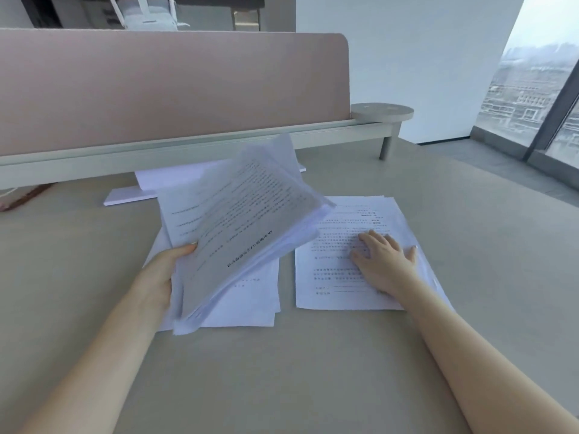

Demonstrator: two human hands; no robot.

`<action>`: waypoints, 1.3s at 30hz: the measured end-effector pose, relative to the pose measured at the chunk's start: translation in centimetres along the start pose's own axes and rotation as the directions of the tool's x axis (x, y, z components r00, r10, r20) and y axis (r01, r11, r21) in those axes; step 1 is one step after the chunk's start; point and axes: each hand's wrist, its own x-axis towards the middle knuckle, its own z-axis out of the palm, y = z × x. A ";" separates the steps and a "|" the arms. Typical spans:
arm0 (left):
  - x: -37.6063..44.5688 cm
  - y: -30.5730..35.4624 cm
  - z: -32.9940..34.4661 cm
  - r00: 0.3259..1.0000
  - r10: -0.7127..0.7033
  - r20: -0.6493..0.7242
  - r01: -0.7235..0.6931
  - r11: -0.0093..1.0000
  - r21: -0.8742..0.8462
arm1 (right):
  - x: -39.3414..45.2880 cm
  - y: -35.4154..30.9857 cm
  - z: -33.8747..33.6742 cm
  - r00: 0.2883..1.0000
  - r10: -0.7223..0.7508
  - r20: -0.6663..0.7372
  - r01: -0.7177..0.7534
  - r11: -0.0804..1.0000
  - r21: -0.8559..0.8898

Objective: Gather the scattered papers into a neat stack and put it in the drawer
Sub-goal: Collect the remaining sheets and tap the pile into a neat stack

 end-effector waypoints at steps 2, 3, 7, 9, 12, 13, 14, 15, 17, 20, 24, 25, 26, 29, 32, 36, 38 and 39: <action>0.2 0.1 0.3 1.000 -0.012 -0.008 0.012 0.999 0.052 | 0.0 0.5 0.0 0.999 0.033 -0.015 -0.033 0.999 0.006; 0.2 0.1 0.3 1.000 -0.014 -0.013 0.014 0.997 0.070 | -0.1 0.4 0.0 0.999 0.040 -0.019 -0.040 0.999 0.010; -0.3 -0.1 0.7 0.998 -0.043 -0.044 0.046 0.997 0.067 | -0.8 -0.7 -0.1 1.000 -0.001 -0.016 0.002 1.000 0.024; -0.7 -0.2 1.6 0.997 -0.081 -0.007 0.081 0.996 0.026 | -1.2 -1.4 -0.1 1.000 -0.019 0.000 0.019 0.995 0.099; -1.0 -0.5 3.3 0.987 -0.121 0.105 0.125 0.991 -0.040 | -1.5 -1.8 -0.9 0.999 0.007 -0.036 0.010 0.892 0.453; -1.1 -0.5 4.2 0.982 -0.118 0.147 0.126 0.991 -0.049 | -1.3 -1.5 -1.4 0.998 0.049 -0.046 -0.011 0.788 0.616; -1.2 -0.6 5.4 0.978 -0.105 0.182 0.116 0.992 -0.049 | -0.8 -0.9 -1.8 0.993 0.108 -0.046 -0.036 0.653 0.757; -1.4 -0.5 6.8 0.976 -0.089 0.201 0.099 0.994 -0.042 | -0.1 0.2 -2.0 0.985 0.171 -0.028 -0.068 0.531 0.845; -1.3 -0.2 9.8 0.984 -0.021 0.178 0.023 1.000 -0.005 | 0.8 2.5 -2.4 0.964 0.259 0.064 -0.153 0.340 0.928; 0.7 -1.2 13.2 0.987 0.026 0.161 -0.040 0.996 0.081 | 1.1 5.1 -3.1 0.944 0.275 0.182 -0.214 0.093 0.972; 2.5 -3.7 14.4 0.982 0.184 0.037 -0.178 0.850 0.495 | 1.0 6.3 -4.2 0.916 0.295 0.271 -0.286 0.007 0.958; 2.5 -3.6 14.4 0.965 0.258 0.055 -0.245 0.798 0.551 | 1.1 6.4 -4.3 0.918 0.297 0.262 -0.284 0.032 0.958; 2.6 -3.3 14.0 0.942 0.327 0.074 -0.307 0.753 0.582 | 1.3 6.5 -4.3 0.921 0.306 0.240 -0.273 0.072 0.959; 3.4 -1.7 11.4 0.872 0.472 0.126 -0.368 0.465 0.805 | 1.1 6.4 -4.4 0.931 0.324 0.168 -0.288 0.368 0.884; 4.3 -2.3 8.2 0.944 0.273 0.186 -0.225 0.119 0.967 | 1.7 6.3 -4.5 0.945 0.311 0.099 -0.259 0.534 0.805; 4.0 -4.2 7.6 0.961 0.110 0.255 -0.249 -0.070 0.966 | 2.7 6.0 -4.9 0.942 0.296 0.159 -0.313 0.602 0.734; 3.7 -4.3 8.1 0.955 0.113 0.275 -0.266 -0.086 0.960 | 3.2 5.8 -5.2 0.944 0.283 0.167 -0.315 0.635 0.706; 3.7 -4.3 8.3 0.954 0.107 0.281 -0.269 -0.107 0.957 | 3.4 5.6 -5.3 0.946 0.282 0.162 -0.313 0.652 0.690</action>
